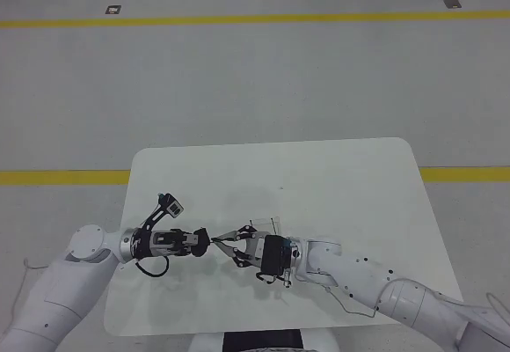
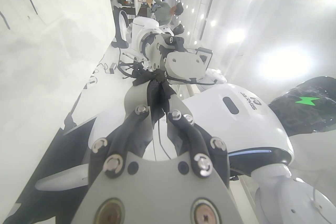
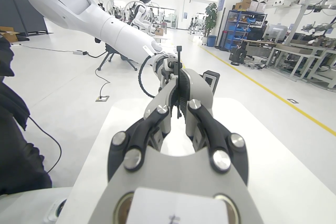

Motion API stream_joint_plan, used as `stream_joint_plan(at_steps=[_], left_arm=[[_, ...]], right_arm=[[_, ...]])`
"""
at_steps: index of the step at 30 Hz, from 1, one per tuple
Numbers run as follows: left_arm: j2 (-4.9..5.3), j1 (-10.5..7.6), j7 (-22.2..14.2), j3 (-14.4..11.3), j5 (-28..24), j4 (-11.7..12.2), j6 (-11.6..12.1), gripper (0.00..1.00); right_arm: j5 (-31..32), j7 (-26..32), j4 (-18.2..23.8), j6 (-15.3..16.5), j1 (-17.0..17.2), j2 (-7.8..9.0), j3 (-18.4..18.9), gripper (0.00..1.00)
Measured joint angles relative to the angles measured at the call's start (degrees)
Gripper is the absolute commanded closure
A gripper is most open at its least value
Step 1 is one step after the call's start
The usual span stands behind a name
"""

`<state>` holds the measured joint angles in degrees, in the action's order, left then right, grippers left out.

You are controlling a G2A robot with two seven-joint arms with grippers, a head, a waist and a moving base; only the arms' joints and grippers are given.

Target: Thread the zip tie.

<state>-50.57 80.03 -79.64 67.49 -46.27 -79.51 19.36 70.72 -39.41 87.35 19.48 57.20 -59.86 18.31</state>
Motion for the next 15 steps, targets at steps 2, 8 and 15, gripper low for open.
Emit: stream_joint_plan(at_steps=[2, 8, 15], left_arm=[[0.00, 0.00, 0.0, 0.0, 0.0, 0.0, 0.0, 1.00], [-0.03, 0.04, 0.4, -0.1, 0.2, -0.2, -0.2, 1.00], [0.23, 0.27, 0.1, 0.4, 0.9, -0.4, -1.1, 1.00]], right_arm=[[0.0, -0.3, 0.1, 0.0, 0.0, -0.03, 0.1, 1.00], [0.4, -1.0, 0.2, 0.0, 0.1, -0.02, 0.7, 1.00], [0.2, -2.8, 0.6, 0.0, 0.0, 0.35, 0.3, 1.00]])
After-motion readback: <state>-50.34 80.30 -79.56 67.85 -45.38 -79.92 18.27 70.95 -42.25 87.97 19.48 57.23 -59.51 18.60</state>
